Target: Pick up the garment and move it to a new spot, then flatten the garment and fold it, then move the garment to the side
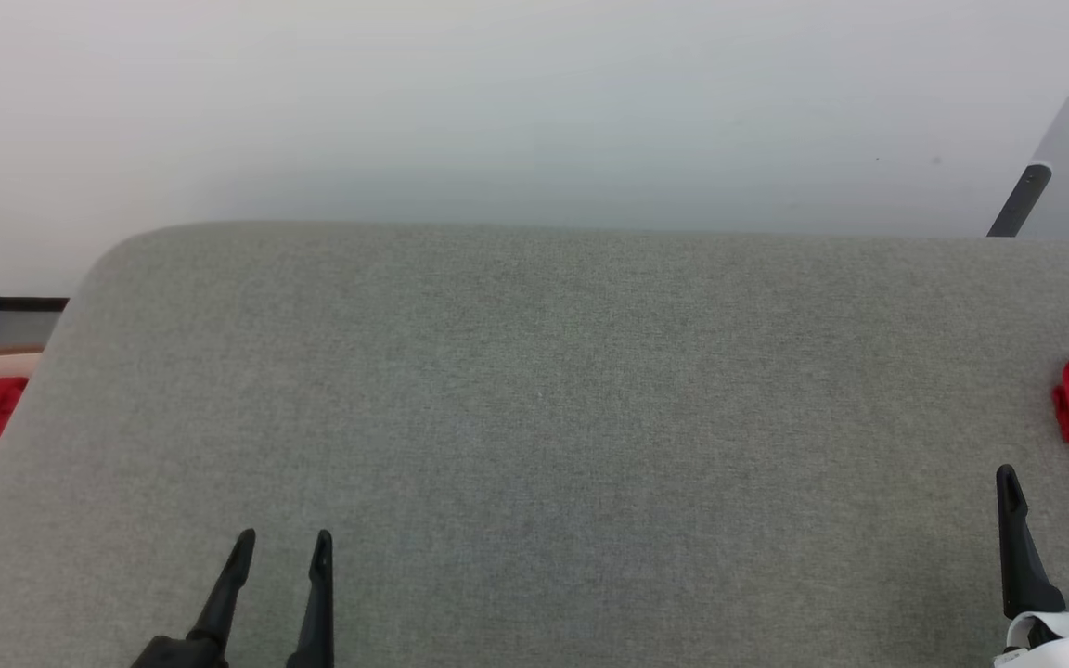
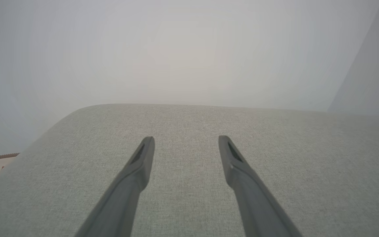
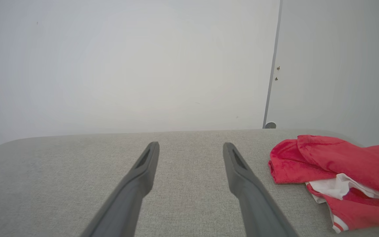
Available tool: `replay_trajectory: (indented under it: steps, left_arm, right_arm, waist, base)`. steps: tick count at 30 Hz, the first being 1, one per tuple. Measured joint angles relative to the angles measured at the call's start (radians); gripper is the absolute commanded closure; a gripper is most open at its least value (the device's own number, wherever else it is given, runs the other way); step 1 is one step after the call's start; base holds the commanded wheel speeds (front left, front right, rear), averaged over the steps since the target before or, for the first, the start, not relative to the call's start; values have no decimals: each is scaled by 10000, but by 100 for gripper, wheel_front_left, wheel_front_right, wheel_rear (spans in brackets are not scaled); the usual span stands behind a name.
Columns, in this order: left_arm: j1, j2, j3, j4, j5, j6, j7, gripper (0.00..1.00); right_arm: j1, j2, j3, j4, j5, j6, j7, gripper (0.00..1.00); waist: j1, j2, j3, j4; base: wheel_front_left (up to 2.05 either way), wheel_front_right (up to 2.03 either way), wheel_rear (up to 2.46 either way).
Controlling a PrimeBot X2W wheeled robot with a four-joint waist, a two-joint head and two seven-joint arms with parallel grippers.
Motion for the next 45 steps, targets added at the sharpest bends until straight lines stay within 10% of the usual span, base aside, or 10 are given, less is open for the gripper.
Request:
replay_trajectory:
  steps: [45]
  left_arm:
    - [-151,-67,138,-61,19,-92,0,0]
  right_arm:
    - [-163,128,192,-56,125,0,-17,0]
  waist:
    - [0,0,270,-110]
  base:
    - [0,0,0]
